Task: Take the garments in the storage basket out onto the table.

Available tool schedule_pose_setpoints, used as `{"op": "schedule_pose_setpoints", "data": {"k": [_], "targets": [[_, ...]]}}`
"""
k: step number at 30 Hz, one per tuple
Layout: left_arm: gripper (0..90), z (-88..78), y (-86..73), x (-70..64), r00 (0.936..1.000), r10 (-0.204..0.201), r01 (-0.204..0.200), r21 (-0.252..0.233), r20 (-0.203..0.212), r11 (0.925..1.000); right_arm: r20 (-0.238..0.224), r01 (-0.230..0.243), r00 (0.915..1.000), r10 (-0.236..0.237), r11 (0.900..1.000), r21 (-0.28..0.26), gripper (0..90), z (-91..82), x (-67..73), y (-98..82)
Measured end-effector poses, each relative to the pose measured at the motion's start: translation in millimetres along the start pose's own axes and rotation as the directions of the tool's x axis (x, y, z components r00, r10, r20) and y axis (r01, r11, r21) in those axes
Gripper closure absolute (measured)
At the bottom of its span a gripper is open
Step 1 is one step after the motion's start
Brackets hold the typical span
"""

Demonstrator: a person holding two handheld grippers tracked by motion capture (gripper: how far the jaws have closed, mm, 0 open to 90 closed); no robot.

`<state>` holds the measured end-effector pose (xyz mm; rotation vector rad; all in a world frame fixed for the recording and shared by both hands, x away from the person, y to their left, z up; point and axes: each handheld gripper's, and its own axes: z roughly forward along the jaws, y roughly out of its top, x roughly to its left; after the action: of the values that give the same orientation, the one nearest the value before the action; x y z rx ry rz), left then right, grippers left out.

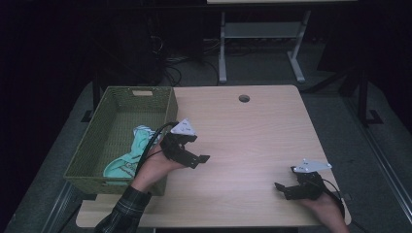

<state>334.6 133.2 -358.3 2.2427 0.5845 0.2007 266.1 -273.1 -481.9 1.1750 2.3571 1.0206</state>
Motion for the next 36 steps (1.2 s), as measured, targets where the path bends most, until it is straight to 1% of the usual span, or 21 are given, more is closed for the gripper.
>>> {"op": "schedule_pose_setpoints", "data": {"k": [3,4,9,10,11,12,14,19,20,21,23,24,25,26,28,33,34,35,36], "targets": [[14.0,-0.8,0.5,0.5,1.0,-0.003,0.003,-0.005,-0.004,1.0,0.0,0.001,1.0,-0.001,1.0,0.0,9.8,0.0,0.0,0.0],[14.0,-1.3,0.6,1.3,1.0,0.003,-0.003,0.001,-0.004,1.0,0.0,0.001,1.0,-0.001,1.0,0.0,9.8,0.0,0.0,0.0],[14.0,-3.9,1.4,1.7,1.0,-0.002,0.002,0.0,-0.01,1.0,0.0,0.0,1.0,0.0,1.0,0.0,9.8,0.0,0.0,0.0],[14.0,-5.3,1.5,2.6,0.9999,0.005,-0.005,0.004,-0.01,1.0,0.0,-0.001,1.0,0.001,1.0,0.0,9.8,0.1,0.1,0.0],[14.0,-6.2,1.6,3.0,0.9999,0.004,-0.004,0.001,-0.011,1.0,0.0,-0.001,1.0,0.001,1.0,0.0,9.8,0.1,0.1,0.0],[14.1,-7.0,1.5,2.8,0.9999,-0.005,0.005,-0.002,-0.012,1.0,0.0,0.0,1.0,0.0,1.0,0.0,9.8,0.1,0.0,0.0],[14.1,-9.2,1.2,4.5,0.9999,0.0,0.0,0.002,-0.014,1.0,0.0,0.0,1.0,0.0,1.0,0.0,9.8,0.0,0.0,0.0],[14.1,-13.6,0.4,7.1,0.9997,-0.014,0.014,-0.005,-0.019,0.9999,0.0,-0.001,1.0,0.001,1.0,0.0,9.8,0.0,0.1,0.0],[14.1,-14.7,0.1,8.3,0.9997,-0.004,0.004,-0.001,-0.023,1.0,0.0,0.002,1.0,-0.002,1.0,-0.001,9.8,0.1,-0.1,0.0],[14.1,-15.2,-0.3,8.3,0.9996,-0.015,0.015,-0.007,-0.024,0.9999,0.0,0.002,1.0,-0.002,1.0,-0.001,9.8,0.1,-0.1,0.0],[14.1,-16.5,-1.2,9.7,0.9994,-0.019,0.019,-0.009,-0.03,0.9998,0.0,0.0,1.0,0.0,1.0,0.0,9.8,0.0,0.0,0.0],[14.1,-17.5,-1.8,11.1,0.9994,-0.014,0.013,-0.003,-0.031,0.9999,0.0,-0.001,1.0,0.001,1.0,0.0,9.8,0.0,0.1,0.0],[14.1,-17.6,-2.2,11.1,0.9992,-0.023,0.023,-0.007,-0.033,0.9997,0.0,-0.001,1.0,0.001,1.0,0.0,9.8,0.0,0.1,0.0],[14.1,-18.3,-2.6,12.1,0.9992,-0.018,0.018,-0.006,-0.035,0.9998,0.0,-0.001,1.0,0.001,1.0,0.0,9.8,0.0,0.1,0.0],[14.1,-19.4,-3.3,13.3,0.9988,-0.026,0.025,-0.011,-0.041,0.9996,0.0,0.0,1.0,0.0,1.0,0.0,9.8,0.0,0.0,0.0],[14.1,-24.1,-4.9,16.8,0.9985,-0.028,0.028,-0.009,-0.048,0.9996,0.0,-0.001,1.0,0.001,1.0,0.0,9.8,0.0,0.1,0.0],[14.1,-25.2,-5.2,17.1,0.9981,-0.034,0.034,-0.008,-0.05,0.9994,0.0,-0.001,1.0,0.001,1.0,0.0,9.8,0.0,0.1,0.0],[14.1,-26.5,-5.3,18.1,0.9981,-0.03,0.03,-0.006,-0.053,0.9995,0.0,0.0,1.0,0.0,1.0,0.0,9.8,0.0,0.0,0.0],[14.1,-27.0,-5.7,18.0,0.9976,-0.041,0.04,-0.013,-0.056,0.9991,0.0,0.0,1.0,0.0,1.0,0.0,9.8,0.0,0.0,0.0]]}}
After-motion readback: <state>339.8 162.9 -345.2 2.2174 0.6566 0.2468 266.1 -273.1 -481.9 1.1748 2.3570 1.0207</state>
